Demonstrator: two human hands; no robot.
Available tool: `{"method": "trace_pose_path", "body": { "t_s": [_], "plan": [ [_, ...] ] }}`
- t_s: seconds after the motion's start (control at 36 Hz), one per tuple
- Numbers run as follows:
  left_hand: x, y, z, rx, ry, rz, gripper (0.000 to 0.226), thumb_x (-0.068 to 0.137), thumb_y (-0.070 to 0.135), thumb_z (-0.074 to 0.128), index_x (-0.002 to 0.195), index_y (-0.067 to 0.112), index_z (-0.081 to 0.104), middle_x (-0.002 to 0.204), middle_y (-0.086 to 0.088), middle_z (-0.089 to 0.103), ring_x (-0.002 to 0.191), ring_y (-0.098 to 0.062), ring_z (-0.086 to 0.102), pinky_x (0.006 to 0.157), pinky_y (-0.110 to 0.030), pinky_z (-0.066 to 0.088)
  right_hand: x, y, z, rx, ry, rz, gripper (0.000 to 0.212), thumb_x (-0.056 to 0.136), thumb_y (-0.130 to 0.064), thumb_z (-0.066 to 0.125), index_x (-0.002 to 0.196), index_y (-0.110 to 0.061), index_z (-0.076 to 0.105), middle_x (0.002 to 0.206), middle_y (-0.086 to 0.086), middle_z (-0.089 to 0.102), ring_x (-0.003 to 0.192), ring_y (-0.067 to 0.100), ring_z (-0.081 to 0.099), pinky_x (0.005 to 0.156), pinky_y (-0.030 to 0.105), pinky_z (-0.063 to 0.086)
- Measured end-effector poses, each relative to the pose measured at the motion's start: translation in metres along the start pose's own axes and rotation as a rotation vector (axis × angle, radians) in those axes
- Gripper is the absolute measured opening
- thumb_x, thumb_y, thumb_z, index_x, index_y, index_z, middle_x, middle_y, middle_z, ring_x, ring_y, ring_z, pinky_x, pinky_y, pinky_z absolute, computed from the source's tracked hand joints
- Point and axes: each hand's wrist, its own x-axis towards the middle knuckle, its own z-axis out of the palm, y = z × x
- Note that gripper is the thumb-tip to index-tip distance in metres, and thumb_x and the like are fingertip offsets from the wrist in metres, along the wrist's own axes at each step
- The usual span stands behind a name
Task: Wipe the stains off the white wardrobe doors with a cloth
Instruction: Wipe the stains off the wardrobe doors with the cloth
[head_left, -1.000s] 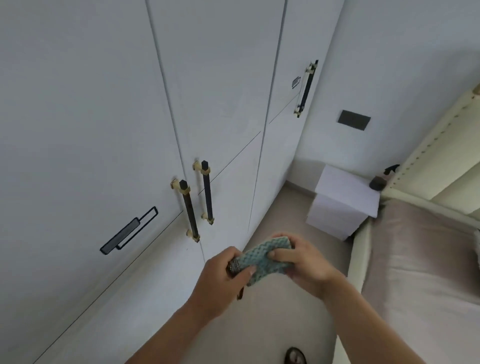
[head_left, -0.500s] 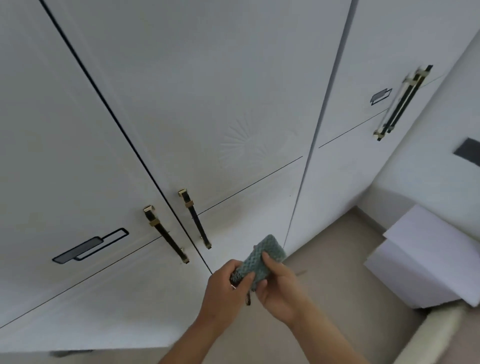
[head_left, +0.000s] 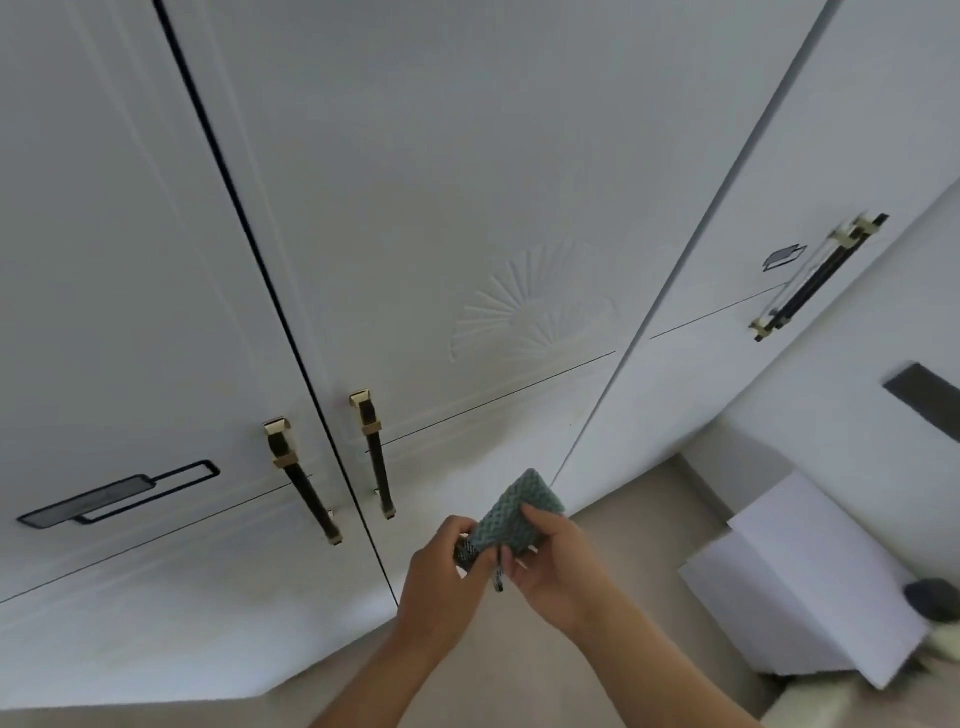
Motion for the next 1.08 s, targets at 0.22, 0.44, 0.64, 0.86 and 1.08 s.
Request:
{"method": "trace_pose_path", "body": {
  "t_s": [0.22, 0.44, 0.64, 0.86, 1.08],
  "plan": [
    [0.026, -0.049, 0.059, 0.086, 0.068, -0.056, 0.020, 0.095, 0.024, 0.071, 0.103, 0.035, 0.057, 0.094, 0.034, 0.063, 0.076, 0.000, 0.063, 0.058, -0.016, 0.043, 0.086, -0.004, -0.052, -0.080, -0.087, 0.138, 0.038, 0.094, -0.015, 0.061, 0.129, 0.000, 0.061, 0.110, 0.021, 0.066, 0.093, 0.032, 0.062, 0.059, 0.032, 0.053],
    [0.084, -0.137, 0.124, 0.169, 0.155, 0.003, 0.031, 0.094, 0.021, 0.069, 0.096, 0.045, 0.050, 0.083, 0.014, 0.062, 0.067, 0.001, 0.055, 0.061, -0.016, 0.043, 0.183, 0.008, -0.095, -0.185, -0.193, -0.045, 0.018, 0.098, -0.010, 0.061, 0.113, -0.013, 0.071, 0.107, 0.019, 0.069, 0.098, 0.036, 0.063, 0.064, 0.037, 0.056],
    [0.087, -0.203, 0.132, 0.408, 0.257, 0.194, 0.021, 0.095, 0.047, 0.059, 0.115, 0.043, 0.057, 0.104, 0.022, 0.062, 0.093, -0.001, 0.057, 0.075, -0.016, 0.047, 0.222, 0.040, -0.115, -0.334, -0.367, -0.253, 0.013, 0.100, -0.010, 0.060, 0.112, -0.010, 0.066, 0.107, 0.016, 0.074, 0.098, 0.033, 0.067, 0.068, 0.039, 0.054],
    [-0.032, -0.221, 0.113, 0.788, 0.492, 0.277, 0.034, 0.105, 0.045, 0.046, 0.137, 0.037, 0.054, 0.132, 0.023, 0.053, 0.122, 0.002, 0.049, 0.101, -0.016, 0.039, 0.186, 0.078, -0.139, -0.661, -0.410, -0.612, 0.013, 0.097, -0.011, 0.066, 0.107, -0.015, 0.058, 0.114, 0.013, 0.064, 0.099, 0.034, 0.065, 0.072, 0.043, 0.061],
    [-0.087, -0.183, 0.016, 1.365, 0.758, 0.377, 0.052, 0.087, 0.052, 0.045, 0.106, 0.015, 0.074, 0.118, -0.005, 0.070, 0.102, -0.027, 0.070, 0.075, -0.040, 0.060, 0.095, 0.041, -0.101, -1.251, -0.455, -1.401, 0.014, 0.094, -0.018, 0.067, 0.100, -0.022, 0.055, 0.092, -0.006, 0.061, 0.081, 0.015, 0.058, 0.067, 0.032, 0.047]
  ]
}}
